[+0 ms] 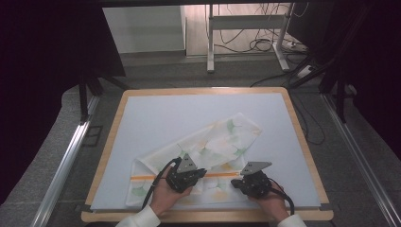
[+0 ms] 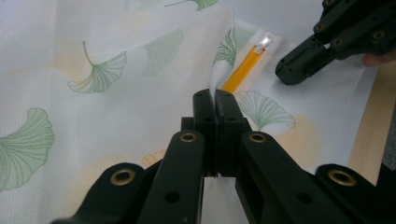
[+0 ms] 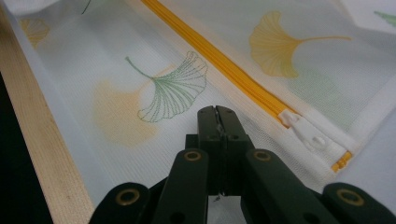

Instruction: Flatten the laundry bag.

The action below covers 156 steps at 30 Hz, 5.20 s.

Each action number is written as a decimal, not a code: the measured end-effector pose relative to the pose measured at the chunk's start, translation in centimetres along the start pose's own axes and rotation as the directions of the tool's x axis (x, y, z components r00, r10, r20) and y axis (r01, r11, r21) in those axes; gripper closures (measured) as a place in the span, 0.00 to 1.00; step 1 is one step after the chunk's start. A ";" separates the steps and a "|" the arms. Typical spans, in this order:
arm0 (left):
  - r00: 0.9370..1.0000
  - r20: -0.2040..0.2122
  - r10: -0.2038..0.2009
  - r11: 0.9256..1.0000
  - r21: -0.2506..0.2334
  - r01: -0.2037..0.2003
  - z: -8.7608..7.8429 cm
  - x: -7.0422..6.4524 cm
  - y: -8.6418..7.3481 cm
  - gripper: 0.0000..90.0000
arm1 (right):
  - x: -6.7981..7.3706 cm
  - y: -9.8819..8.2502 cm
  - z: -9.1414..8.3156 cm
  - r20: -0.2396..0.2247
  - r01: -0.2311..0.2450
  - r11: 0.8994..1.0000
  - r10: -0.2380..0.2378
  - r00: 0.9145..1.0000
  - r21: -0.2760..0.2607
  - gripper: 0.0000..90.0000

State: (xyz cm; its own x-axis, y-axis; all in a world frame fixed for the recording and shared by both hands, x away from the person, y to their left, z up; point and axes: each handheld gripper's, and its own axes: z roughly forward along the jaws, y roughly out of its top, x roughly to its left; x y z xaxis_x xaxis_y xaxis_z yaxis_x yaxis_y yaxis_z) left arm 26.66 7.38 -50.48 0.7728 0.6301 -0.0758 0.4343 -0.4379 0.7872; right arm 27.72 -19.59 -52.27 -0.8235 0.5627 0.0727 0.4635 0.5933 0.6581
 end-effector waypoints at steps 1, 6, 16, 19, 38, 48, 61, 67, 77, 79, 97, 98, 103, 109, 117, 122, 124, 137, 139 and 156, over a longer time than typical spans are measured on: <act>1.000 -0.001 -0.003 1.000 -0.002 0.003 0.0 0.2 0.1 1.00 | 0.0 0.0 0.0 0.000 0.000 1.000 0.000 1.000 0.000 0.99; 1.000 -0.005 -0.011 1.000 -0.008 0.011 -0.2 0.8 0.4 1.00 | 0.0 0.0 0.0 -0.003 -0.004 1.000 0.004 1.000 -0.001 0.99; 0.999 -0.016 -0.036 0.999 -0.031 0.036 -1.0 2.0 1.1 1.00 | 0.0 0.0 0.0 -0.001 -0.007 1.000 0.007 1.000 -0.004 0.99; 0.999 -0.021 -0.036 0.999 -0.039 0.035 -1.3 2.5 1.2 1.00 | -0.1 0.0 0.0 -0.002 -0.005 1.000 0.005 1.000 -0.003 0.99; 0.996 -0.047 -0.076 0.995 -0.065 0.072 -1.6 5.0 1.8 1.00 | -0.1 0.0 0.1 -0.007 -0.005 1.000 0.004 1.000 -0.004 0.99; 0.992 -0.052 -0.115 0.991 -0.081 0.110 -2.1 6.2 1.6 1.00 | -0.2 0.0 0.1 -0.008 0.005 1.000 -0.005 1.000 -0.003 0.99; 0.985 -0.074 -0.154 0.985 -0.094 0.147 -2.5 7.6 1.1 1.00 | -0.2 0.0 0.1 -0.013 -0.004 1.000 0.004 1.000 -0.006 0.99; 0.981 -0.073 -0.178 0.980 -0.107 0.170 -2.7 8.4 0.9 1.00 | -0.3 0.0 0.1 -0.013 -0.003 1.000 0.003 1.000 -0.007 0.99; 0.974 -0.077 -0.214 0.971 -0.129 0.203 -3.3 9.6 0.6 1.00 | -0.2 0.0 0.1 -0.012 0.002 1.000 -0.002 1.000 -0.007 0.99; 0.973 -0.084 -0.216 0.970 -0.129 0.205 -3.3 9.7 0.5 1.00 | -0.2 0.0 0.1 -0.012 0.002 1.000 -0.002 1.000 -0.007 0.99; 0.962 -0.118 -0.244 0.964 -0.138 0.228 -3.8 11.8 0.3 1.00 | -0.2 -0.1 0.1 -0.013 0.000 1.000 0.000 1.000 -0.009 0.99; 0.962 -0.119 -0.245 0.963 -0.141 0.227 -3.8 11.9 0.4 1.00 | -0.2 -0.1 0.1 -0.013 -0.001 1.000 0.000 1.000 -0.009 0.99; 0.962 -0.121 -0.243 0.964 -0.141 0.226 -4.0 12.7 0.6 1.00 | -0.3 -0.1 0.1 -0.015 -0.001 1.000 0.001 1.000 -0.009 0.99; 0.961 -0.125 -0.247 0.963 -0.144 0.229 -4.3 13.6 0.9 1.00 | -0.4 -0.1 0.1 -0.021 -0.008 1.000 0.008 1.000 -0.015 0.99; 0.958 -0.124 -0.257 0.960 -0.149 0.238 -4.5 15.1 1.6 1.00 | -0.4 -0.1 0.1 -0.024 -0.013 1.000 0.013 1.000 -0.018 0.99; 0.954 -0.129 -0.272 0.956 -0.148 0.253 -4.2 15.9 2.2 1.00 | -0.4 -0.1 0.1 -0.023 -0.011 1.000 0.010 1.000 -0.018 0.99; 0.953 -0.132 -0.273 0.956 -0.151 0.253 -4.2 16.3 2.5 1.00 | -0.4 -0.1 0.1 -0.023 -0.010 1.000 0.010 1.000 -0.018 0.99; 0.932 -0.150 -0.329 0.940 -0.149 0.308 -3.3 18.8 3.0 1.00 | -0.5 -0.1 0.1 -0.028 -0.013 1.000 0.012 1.000 -0.019 0.99; 0.931 -0.141 -0.337 0.936 -0.152 0.316 -2.9 18.8 2.9 1.00 | -0.5 -0.2 0.1 -0.030 -0.014 1.000 0.013 0.999 -0.020 0.99; 0.898 -0.192 -0.397 0.915 -0.167 0.368 -2.0 21.3 2.2 1.00 | -0.6 -0.2 0.1 -0.034 -0.018 1.000 0.017 0.999 -0.022 0.99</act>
State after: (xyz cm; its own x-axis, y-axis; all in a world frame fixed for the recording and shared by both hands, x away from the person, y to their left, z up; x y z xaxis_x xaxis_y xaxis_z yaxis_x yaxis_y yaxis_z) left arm 43.13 21.09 -49.11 0.4327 0.8625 -0.2626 0.6046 -0.0614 0.7942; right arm 28.13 -19.98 -52.52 -0.8260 0.5529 0.1096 0.4709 0.5701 0.6732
